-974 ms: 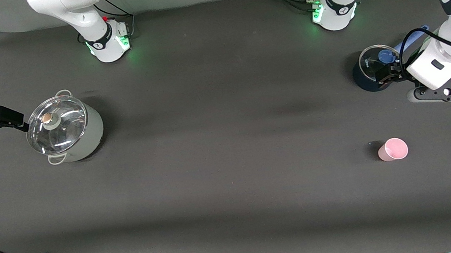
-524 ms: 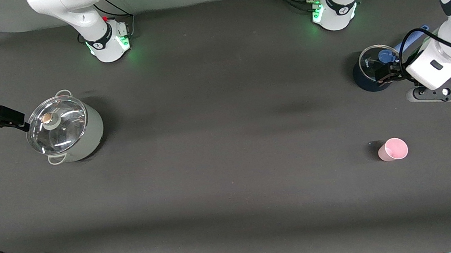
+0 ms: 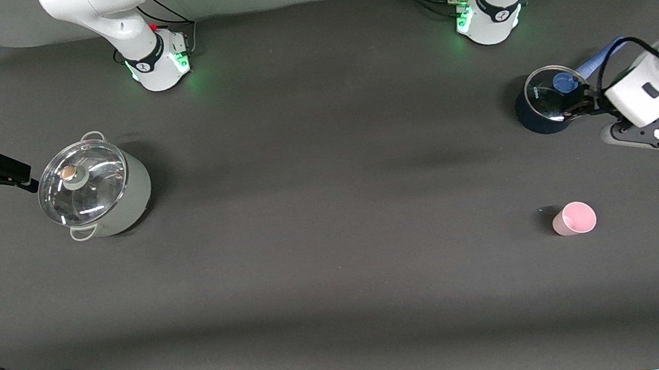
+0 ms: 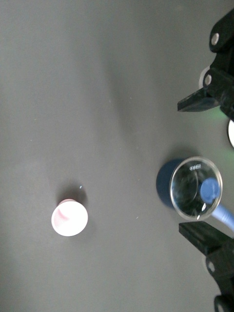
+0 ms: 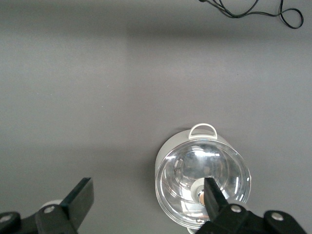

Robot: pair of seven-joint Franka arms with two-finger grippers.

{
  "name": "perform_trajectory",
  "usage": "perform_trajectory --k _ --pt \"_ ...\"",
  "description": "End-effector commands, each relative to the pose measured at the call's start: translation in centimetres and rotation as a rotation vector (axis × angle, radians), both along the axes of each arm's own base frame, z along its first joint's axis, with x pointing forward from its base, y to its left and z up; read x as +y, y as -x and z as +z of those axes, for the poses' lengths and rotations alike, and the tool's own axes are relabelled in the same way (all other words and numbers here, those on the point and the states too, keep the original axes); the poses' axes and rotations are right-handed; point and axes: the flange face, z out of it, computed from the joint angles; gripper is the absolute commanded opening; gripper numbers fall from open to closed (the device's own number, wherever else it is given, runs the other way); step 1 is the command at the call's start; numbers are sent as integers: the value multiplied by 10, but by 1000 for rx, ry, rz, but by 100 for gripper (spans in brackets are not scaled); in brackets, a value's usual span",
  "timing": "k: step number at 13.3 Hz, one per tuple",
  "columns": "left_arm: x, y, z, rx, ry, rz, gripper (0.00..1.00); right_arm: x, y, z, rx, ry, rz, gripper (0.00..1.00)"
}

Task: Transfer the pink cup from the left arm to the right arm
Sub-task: 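Move the left gripper down beside the pink cup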

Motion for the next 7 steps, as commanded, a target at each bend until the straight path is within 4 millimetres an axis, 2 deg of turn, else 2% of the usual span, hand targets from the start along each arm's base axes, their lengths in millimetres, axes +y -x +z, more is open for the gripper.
perform_trajectory --k 1,2,4,7 --pt "23 -14 -1 1 35 -226 100 -2 8 14 23 -9 -12 100" --pt "35 -18 -8 1 50 -305 100 -5 10 20 31 -10 -14 100" --pt "48 -26 -13 -27 75 -462 100 -14 10 20 34 -14 -29 100" --pt "68 -40 -21 -84 93 -660 100 -8 8 20 32 -16 -32 100"
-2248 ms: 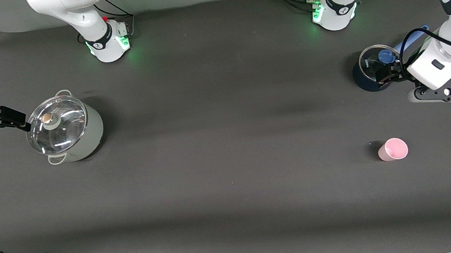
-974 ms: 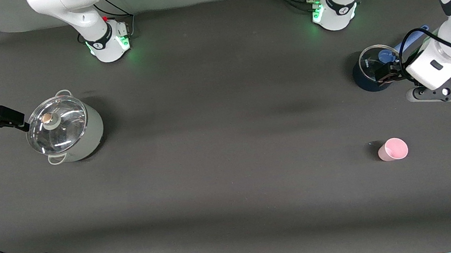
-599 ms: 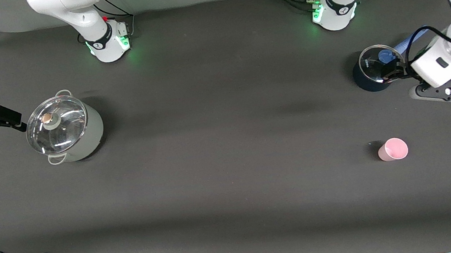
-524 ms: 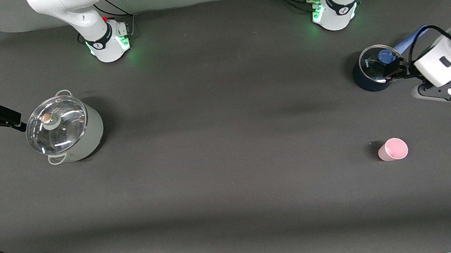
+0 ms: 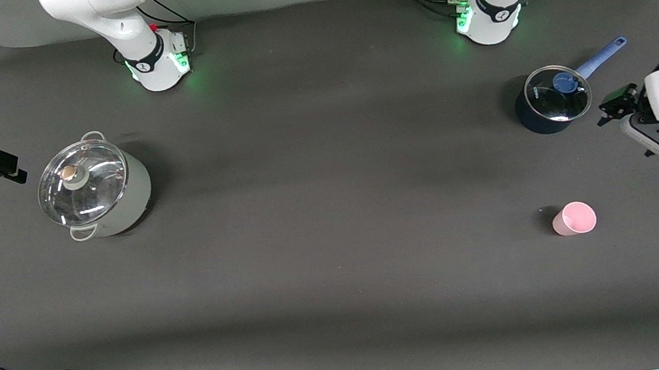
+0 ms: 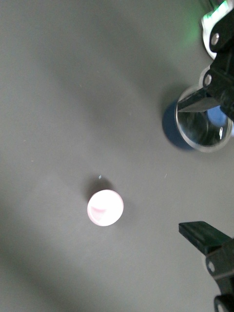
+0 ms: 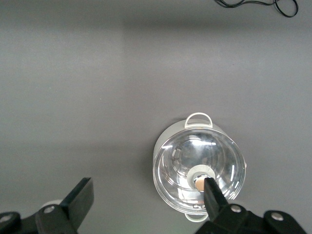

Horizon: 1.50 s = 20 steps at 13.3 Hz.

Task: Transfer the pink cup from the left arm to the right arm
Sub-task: 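Move the left gripper down beside the pink cup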

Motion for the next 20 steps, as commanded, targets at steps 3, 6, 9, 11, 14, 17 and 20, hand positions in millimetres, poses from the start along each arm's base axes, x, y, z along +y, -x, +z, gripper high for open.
perform_trajectory --k 3,6,9,11,14,17,20 --pt "38 -23 -14 -77 81 -231 100 7 1 7 0 -15 -7 100" --pt "72 -33 -42 -104 200 -254 100 7 1 8 0 -15 -6 100" --pt "111 -45 -86 -166 414 -343 100 9 0 3 9 -15 -4 100" --pt "142 -46 -113 -192 483 -360 100 9 -2 1 12 -16 -5 100" --pt "171 -44 -152 -241 588 -399 100 10 -3 -2 19 -16 -2 100" --pt "204 -37 -207 -284 684 -440 100 9 -2 -1 17 -18 -7 100" --pt "230 -26 -271 -341 788 -472 100 10 -2 -1 17 -18 -5 100"
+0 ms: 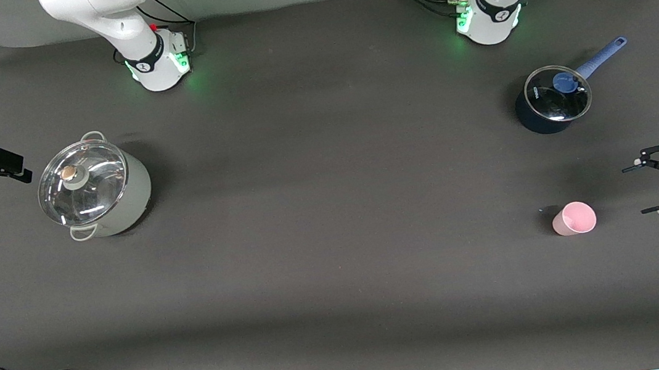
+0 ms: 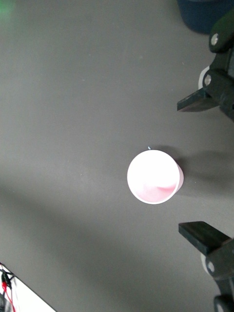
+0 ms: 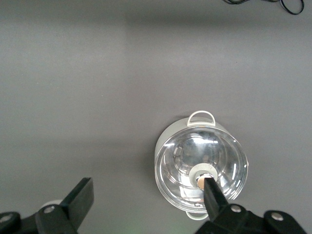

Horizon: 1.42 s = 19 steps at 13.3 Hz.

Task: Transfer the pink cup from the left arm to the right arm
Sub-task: 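Move the left gripper down beside the pink cup, then slide the open left gripper around the pink cup's side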

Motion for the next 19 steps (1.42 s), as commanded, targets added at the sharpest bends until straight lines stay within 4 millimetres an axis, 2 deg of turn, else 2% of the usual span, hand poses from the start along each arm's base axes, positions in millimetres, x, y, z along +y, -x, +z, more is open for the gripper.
perform_trajectory --k 1,3,7,11,14,19 --pt "19 5 -49 -63 121 -32 100 4 -1 3 1 -16 -15 100" --pt "23 11 -84 -118 192 -50 100 4 0 3 2 -18 -16 100" --pt "17 24 -143 -169 335 -77 100 4 0 3 3 -16 -16 100" --pt "13 25 -173 -201 375 -84 100 4 0 3 3 -16 -16 100" --pt "17 16 -198 -266 393 -77 100 4 0 3 3 -16 -16 100" --pt "9 17 -217 -273 423 -52 100 4 0 3 2 -18 -16 100"
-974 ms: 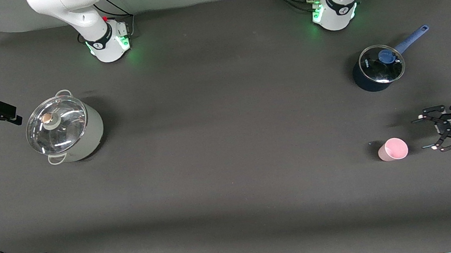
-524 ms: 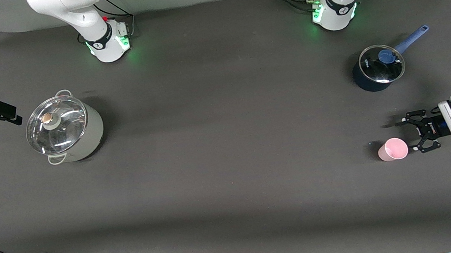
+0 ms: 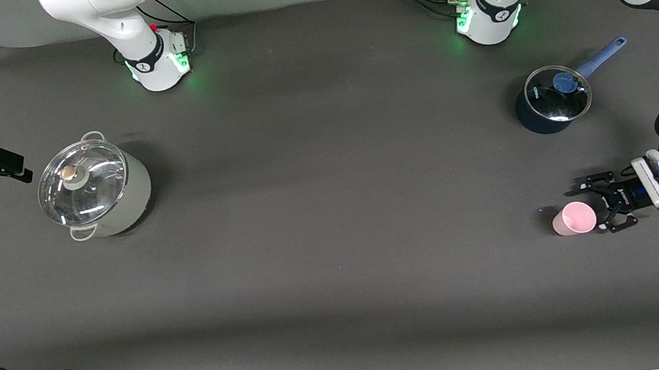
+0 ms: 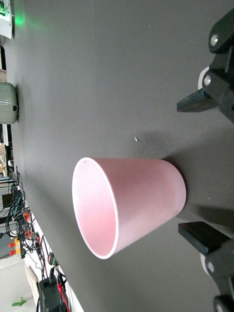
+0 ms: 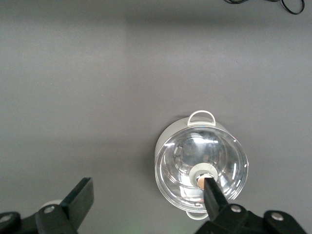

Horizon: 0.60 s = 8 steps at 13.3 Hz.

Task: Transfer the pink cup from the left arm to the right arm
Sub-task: 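Slide the open left gripper around the pink cup's side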

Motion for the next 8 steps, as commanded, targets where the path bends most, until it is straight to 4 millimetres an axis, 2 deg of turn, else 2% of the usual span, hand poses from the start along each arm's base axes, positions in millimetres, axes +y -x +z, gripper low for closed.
perform_trajectory --k 1,8 --pt "-8 -7 -4 -33 31 -1 100 3 0 3 1 -16 -17 100" --pt "-35 -25 -1 -75 49 13 100 3 0 2 3 -16 -17 100"
